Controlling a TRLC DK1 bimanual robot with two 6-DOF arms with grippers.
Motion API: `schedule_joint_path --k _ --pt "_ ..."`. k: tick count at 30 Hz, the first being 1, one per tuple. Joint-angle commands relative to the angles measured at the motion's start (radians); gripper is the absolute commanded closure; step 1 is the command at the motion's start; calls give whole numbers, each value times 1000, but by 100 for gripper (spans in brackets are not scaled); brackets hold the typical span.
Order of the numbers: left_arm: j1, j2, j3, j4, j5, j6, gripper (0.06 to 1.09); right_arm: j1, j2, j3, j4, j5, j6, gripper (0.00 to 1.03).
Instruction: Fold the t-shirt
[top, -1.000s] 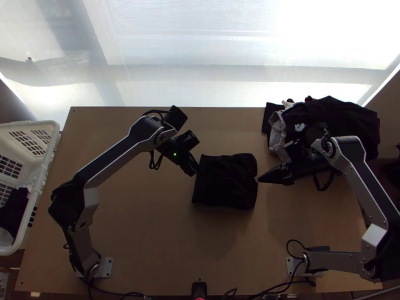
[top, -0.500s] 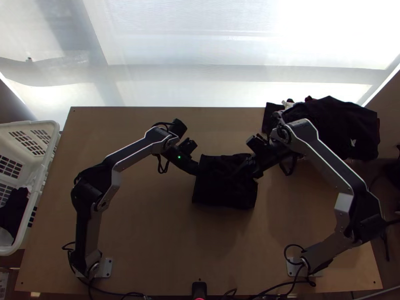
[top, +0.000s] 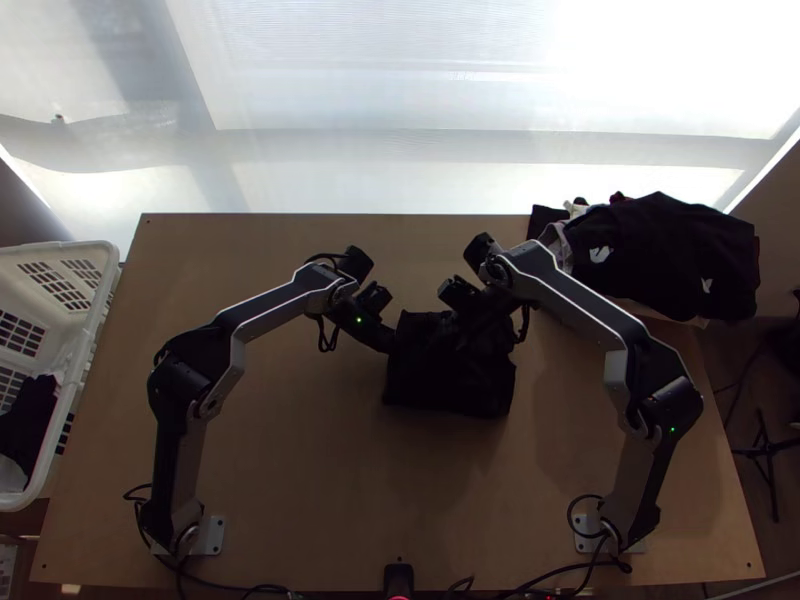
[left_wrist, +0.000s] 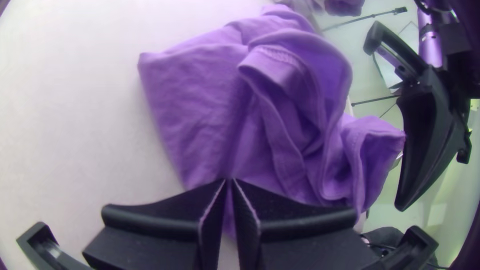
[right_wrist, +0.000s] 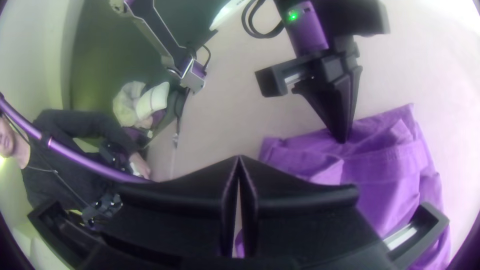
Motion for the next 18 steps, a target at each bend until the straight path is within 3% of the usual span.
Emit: schedule_joint_path --k 1,6,10,15,18 --pt "-17 -2 -2 17 -32 -3 92 20 92 6 79 53 -27 100" --pt "-36 -3 2 17 -57 3 92 3 88 -87 139 188 -33 100" --pt "-45 -2 4 20 -69 8 92 -20 5 -231 266 401 -29 100" --pt "-60 5 19 21 -94 12 92 -132 -43 -331 263 450 -41 100" --pt "-65 11 31 18 -103 14 92 -241 -102 -385 216 455 -91 100"
